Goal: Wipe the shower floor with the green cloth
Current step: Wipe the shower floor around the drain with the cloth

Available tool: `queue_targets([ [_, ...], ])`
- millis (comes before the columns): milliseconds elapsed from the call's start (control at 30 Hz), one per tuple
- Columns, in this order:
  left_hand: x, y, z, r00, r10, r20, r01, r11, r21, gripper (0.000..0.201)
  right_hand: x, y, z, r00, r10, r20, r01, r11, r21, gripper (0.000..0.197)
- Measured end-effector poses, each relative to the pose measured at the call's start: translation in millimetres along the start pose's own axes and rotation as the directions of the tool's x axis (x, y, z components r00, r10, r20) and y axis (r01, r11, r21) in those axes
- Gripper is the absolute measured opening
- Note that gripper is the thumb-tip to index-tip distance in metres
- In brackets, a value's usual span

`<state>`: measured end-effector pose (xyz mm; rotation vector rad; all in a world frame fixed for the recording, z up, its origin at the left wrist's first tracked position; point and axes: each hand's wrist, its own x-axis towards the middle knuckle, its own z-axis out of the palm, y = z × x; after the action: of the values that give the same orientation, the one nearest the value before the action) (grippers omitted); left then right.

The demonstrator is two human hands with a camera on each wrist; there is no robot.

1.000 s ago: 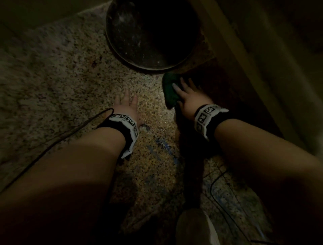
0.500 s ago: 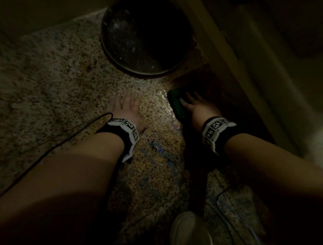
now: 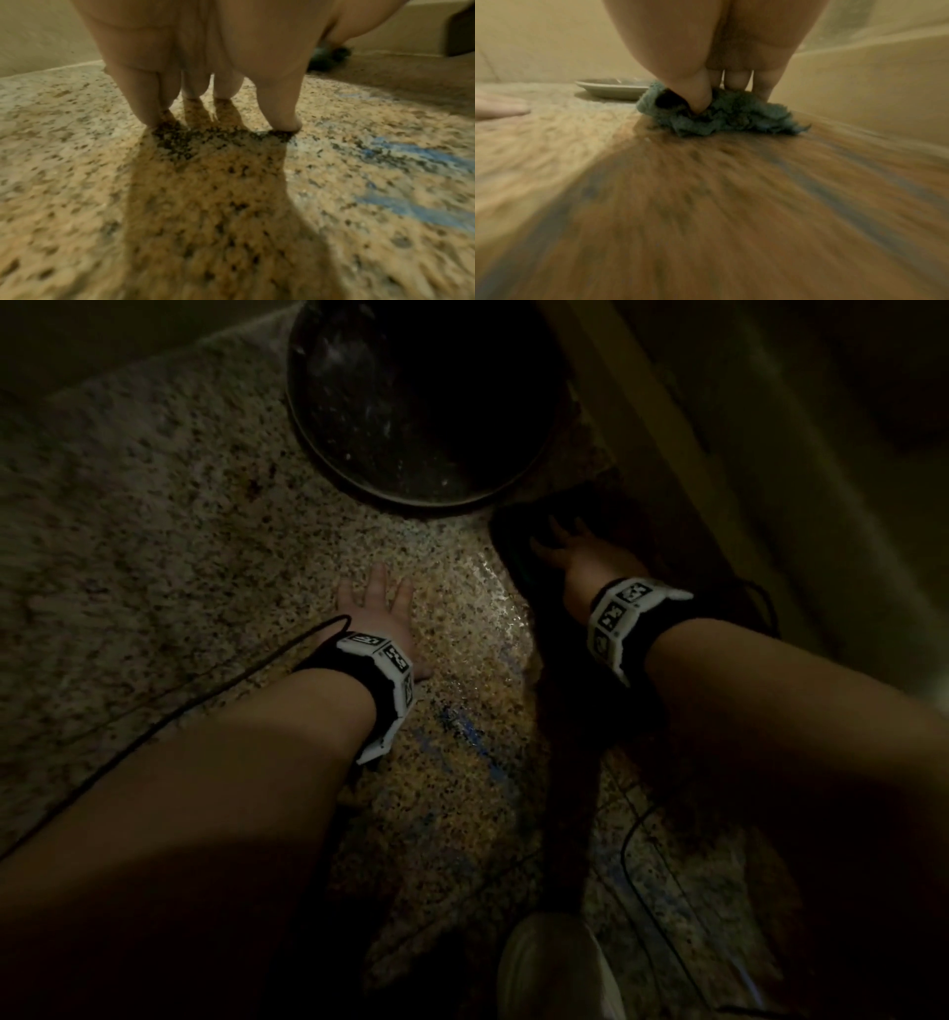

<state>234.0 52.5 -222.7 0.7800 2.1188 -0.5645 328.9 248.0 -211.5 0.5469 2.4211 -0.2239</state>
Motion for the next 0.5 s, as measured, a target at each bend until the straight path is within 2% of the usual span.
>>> queue_targets([
  [200,-2.7,1.5,-3.2,1.000,-0.006,0.007,0.006,1.000,0.019,0.102,-26.1,32.0,27.5,0.996,0.060,0.072,-0.055,0.997,-0.057,0.073],
  [333,-2.9,4.5,-5.2,1.000,-0.023,0.014,0.022,0.999,0.032,0.102,-14.1,32.0,25.9,0.995,0.072,0.075,-0.068,0.996,-0.052,0.073],
  [500,-2.3,6.7,-5.1,0.999,-0.043,0.022,0.042,0.999,0.020,0.107,17.4,24.5,-2.2,0.993,0.100,0.057,-0.099,0.995,-0.019,0.069],
])
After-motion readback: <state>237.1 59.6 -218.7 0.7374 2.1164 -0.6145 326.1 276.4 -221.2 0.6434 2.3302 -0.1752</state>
